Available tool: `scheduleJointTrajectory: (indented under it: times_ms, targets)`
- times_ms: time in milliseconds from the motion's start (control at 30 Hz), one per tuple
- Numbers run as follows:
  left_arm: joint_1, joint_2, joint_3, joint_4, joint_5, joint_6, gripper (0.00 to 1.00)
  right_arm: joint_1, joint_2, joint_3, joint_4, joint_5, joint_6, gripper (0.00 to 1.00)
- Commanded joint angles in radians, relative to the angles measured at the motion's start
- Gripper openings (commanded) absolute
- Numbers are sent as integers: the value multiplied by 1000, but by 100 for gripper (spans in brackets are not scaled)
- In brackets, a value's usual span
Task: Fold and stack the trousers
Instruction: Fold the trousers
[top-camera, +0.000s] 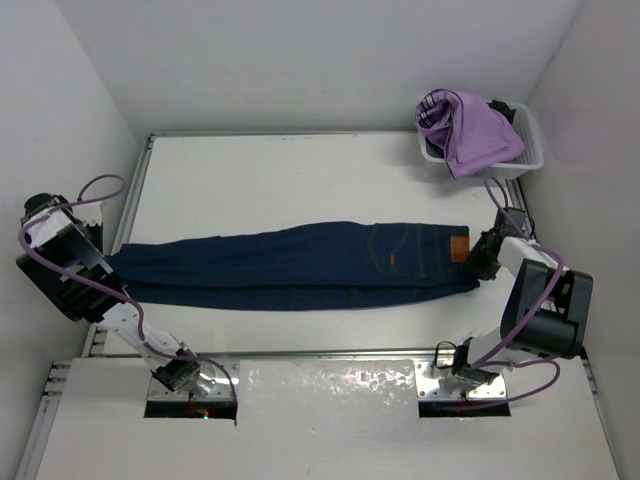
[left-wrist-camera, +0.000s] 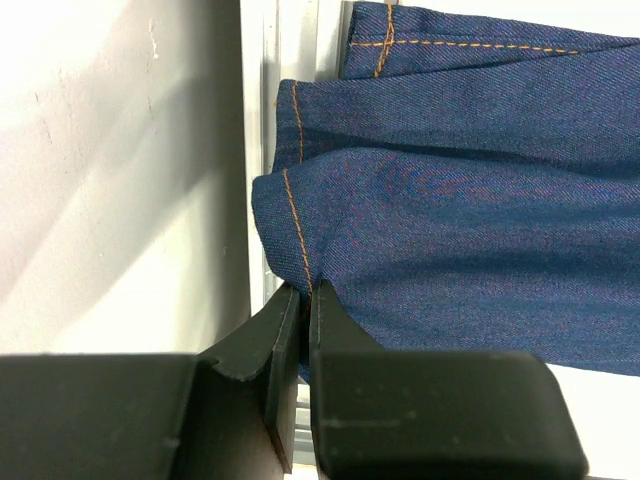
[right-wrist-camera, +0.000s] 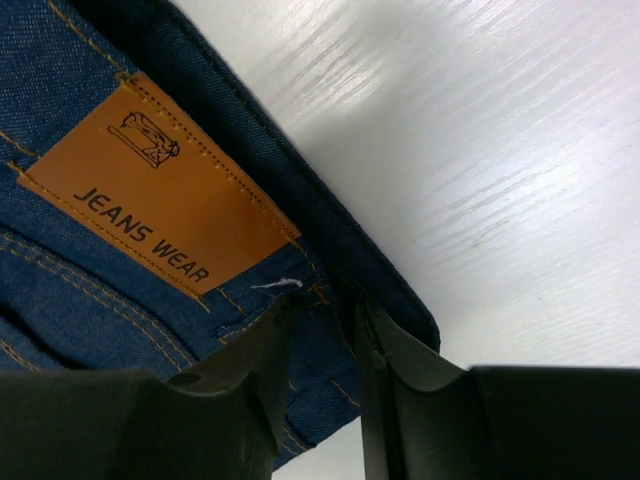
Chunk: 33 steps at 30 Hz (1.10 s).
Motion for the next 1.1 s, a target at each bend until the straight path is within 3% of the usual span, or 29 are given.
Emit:
scheduleJointTrajectory:
  times_ms: [0,167,300,467,533,600,667,833,1067]
  targets:
    - [11,-24,38,25,3,13,0,1,-4,13,25,-33,25,30]
    - [11,-19,33,28,12,5,0,3,-24,8,11,-50,29,33]
    - [11,-19,29,31,9,7,0,6,-30,-20,15,-97,44,26]
    - [11,-22,30,32,8,7,0,8,-20,-27,-11,-137,32,34]
    - [11,-19,30,32,8,7,0,8,0,-23,-20,-156,8,28]
    - [11,-18,32,31,11,3,0,8,29,-6,-40,-157,-15,8]
    - [11,-18,33,31,12,5,0,8,63,5,-52,-171,-25,1]
    - [11,-25,35,29,11,7,0,6,11,5,-29,-145,-29,0]
    - [11,-25,70,8,29,7,0,-44,-179,10,-17,-151,5,0]
